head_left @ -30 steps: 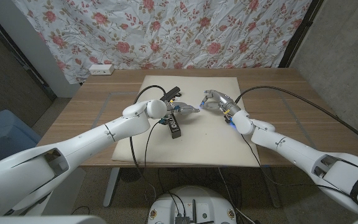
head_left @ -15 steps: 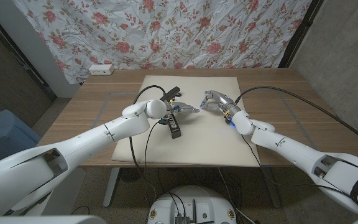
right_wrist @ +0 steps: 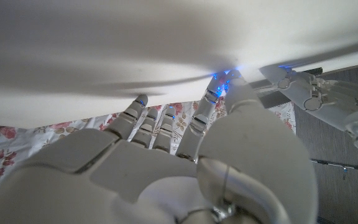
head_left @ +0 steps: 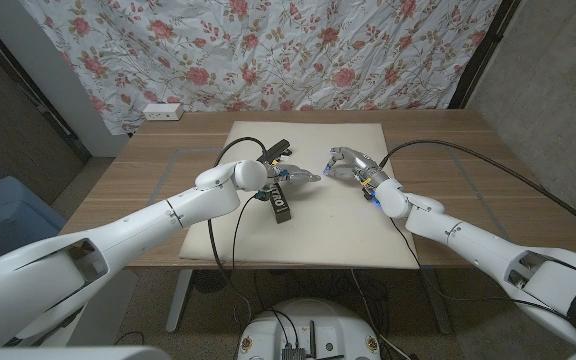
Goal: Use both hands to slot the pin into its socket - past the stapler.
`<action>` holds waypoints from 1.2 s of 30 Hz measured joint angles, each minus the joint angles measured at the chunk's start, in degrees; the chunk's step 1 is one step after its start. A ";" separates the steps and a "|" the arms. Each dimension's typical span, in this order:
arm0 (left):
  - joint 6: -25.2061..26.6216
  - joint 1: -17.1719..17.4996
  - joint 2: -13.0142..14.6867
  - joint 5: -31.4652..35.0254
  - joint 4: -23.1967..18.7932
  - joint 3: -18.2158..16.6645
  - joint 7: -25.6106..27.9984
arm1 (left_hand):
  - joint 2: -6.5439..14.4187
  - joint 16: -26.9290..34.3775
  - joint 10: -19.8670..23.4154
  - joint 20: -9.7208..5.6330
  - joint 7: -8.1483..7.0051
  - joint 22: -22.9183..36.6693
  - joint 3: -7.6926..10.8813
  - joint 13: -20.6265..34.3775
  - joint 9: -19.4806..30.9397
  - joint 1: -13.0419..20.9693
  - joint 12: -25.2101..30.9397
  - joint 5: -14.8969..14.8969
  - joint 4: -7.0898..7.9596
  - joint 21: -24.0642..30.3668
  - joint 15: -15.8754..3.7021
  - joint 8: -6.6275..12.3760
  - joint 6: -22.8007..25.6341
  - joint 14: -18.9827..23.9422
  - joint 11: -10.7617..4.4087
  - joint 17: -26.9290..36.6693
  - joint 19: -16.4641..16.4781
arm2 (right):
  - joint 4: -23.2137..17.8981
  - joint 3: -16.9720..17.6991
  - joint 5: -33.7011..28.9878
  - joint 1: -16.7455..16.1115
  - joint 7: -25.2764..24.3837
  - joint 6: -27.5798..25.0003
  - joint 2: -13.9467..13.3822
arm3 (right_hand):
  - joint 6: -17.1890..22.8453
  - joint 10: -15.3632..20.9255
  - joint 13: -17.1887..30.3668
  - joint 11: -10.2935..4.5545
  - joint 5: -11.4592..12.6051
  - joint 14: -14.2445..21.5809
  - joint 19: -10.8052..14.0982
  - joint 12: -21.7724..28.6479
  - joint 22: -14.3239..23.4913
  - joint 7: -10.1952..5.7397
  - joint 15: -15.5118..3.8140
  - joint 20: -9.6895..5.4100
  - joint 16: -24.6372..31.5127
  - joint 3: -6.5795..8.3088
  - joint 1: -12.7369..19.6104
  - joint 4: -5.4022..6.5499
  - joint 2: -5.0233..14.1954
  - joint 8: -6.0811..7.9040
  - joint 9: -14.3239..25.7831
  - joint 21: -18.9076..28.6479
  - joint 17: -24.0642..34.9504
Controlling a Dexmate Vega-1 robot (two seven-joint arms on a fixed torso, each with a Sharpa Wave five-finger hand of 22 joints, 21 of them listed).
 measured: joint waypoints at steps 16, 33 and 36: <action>0.13 -0.12 0.13 -0.31 -0.11 0.10 -0.65 | 0.00 -0.15 0.00 -0.01 -0.22 0.05 0.15 0.38 0.04 0.00 -0.05 0.00 -0.15 0.24 -0.01 0.00 0.22 -0.01 0.00 0.00 -0.01 | -0.91 0.46 0.32 -0.93 0.05 -1.01 -0.49 | -0.01 0.00 0.00 0.00 -0.02 0.00 0.60 0.04 -0.07 -0.02 0.00 -0.20 0.00 0.00 0.00 0.00 0.00 -0.11 0.01 -0.01 0.01; 0.56 -0.21 0.18 -0.62 -0.22 0.21 -1.01 | 0.00 0.00 -0.31 -0.02 -0.31 -0.20 0.15 0.45 0.03 0.00 0.07 0.00 -0.15 0.23 0.06 0.00 0.31 0.05 -0.30 -0.04 -0.02 | -0.46 0.64 0.74 -1.33 0.07 -1.65 -0.60 | 1.03 0.00 0.00 0.00 -0.19 0.62 0.91 0.23 -0.12 -0.80 -0.20 0.13 0.00 0.00 0.00 0.00 -0.01 -0.66 0.01 -0.01 0.01; 0.56 -0.44 0.07 -0.66 0.05 0.39 -1.04 | 0.00 0.00 -0.31 -0.02 -0.31 -0.21 0.39 0.45 0.03 0.00 0.07 0.00 -0.39 0.23 0.12 0.00 0.31 0.12 -0.30 -0.01 -0.02 | -0.30 0.62 0.85 -1.31 0.03 -1.70 -0.57 | 1.02 0.00 0.00 0.00 -0.19 0.62 0.70 0.23 -0.11 -0.80 -0.20 0.33 0.00 0.00 0.00 0.00 -0.01 -0.60 0.01 -0.01 0.01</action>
